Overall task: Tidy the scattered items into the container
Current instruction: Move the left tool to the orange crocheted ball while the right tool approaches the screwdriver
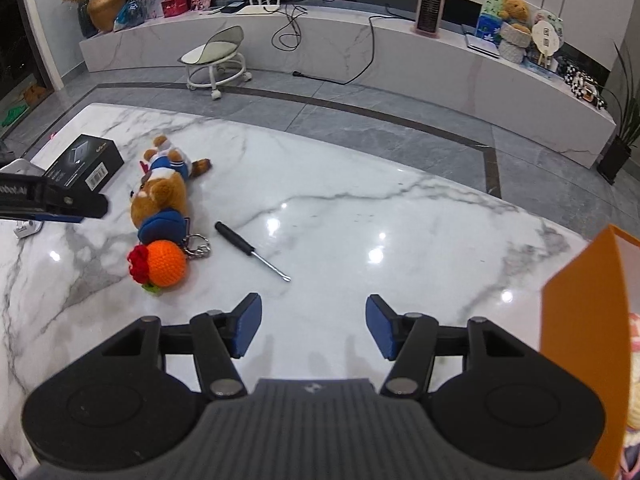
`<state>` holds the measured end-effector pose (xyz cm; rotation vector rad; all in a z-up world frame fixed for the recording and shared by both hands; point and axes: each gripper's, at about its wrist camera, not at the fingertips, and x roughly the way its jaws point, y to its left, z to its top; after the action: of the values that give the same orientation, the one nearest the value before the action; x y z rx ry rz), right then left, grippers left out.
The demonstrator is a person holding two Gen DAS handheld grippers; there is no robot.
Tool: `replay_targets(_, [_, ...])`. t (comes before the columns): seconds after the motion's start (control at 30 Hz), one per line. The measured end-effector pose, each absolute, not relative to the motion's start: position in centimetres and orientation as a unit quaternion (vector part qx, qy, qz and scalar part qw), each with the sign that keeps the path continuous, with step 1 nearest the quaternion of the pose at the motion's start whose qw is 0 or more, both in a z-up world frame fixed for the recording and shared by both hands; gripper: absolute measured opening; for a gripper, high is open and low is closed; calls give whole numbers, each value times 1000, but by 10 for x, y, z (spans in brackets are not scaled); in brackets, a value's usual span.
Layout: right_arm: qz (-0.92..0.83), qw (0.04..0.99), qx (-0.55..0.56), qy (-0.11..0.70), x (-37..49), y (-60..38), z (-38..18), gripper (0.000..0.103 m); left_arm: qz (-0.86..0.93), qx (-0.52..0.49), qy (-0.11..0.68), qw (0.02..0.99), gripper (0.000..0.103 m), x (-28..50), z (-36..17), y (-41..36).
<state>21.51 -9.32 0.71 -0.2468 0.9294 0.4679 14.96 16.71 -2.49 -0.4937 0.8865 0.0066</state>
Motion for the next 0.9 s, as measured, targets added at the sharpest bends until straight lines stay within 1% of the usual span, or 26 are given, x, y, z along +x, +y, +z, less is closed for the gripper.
replay_targets(0.17, [230, 857, -119, 445, 217, -85, 6, 66, -5, -218, 439, 871, 74, 158, -38, 146])
replay_targets(0.23, [224, 859, -117, 445, 218, -91, 7, 70, -6, -210, 446, 870, 74, 161, -45, 140])
replay_targets(0.47, [186, 864, -110, 455, 228, -121, 5, 71, -3, -191, 458, 868, 74, 170, -59, 128])
replay_targets(0.57, [167, 863, -110, 464, 232, -137, 3, 74, -5, -179, 471, 864, 73, 173, -65, 121])
replay_targets(0.6, [160, 861, -112, 470, 233, -143, 2, 79, -5, -176, 474, 863, 71, 173, -68, 119])
replay_targets(0.63, [154, 858, -115, 477, 234, -149, -1, 82, -3, -175, 476, 862, 65, 173, -70, 118])
replay_targets(0.7, [140, 853, -119, 488, 236, -161, -5, 83, -1, -174, 482, 859, 56, 172, -74, 118])
replay_targets(0.9, [108, 848, -117, 506, 239, -193, -15, 83, -6, -176, 490, 854, 54, 171, -74, 122])
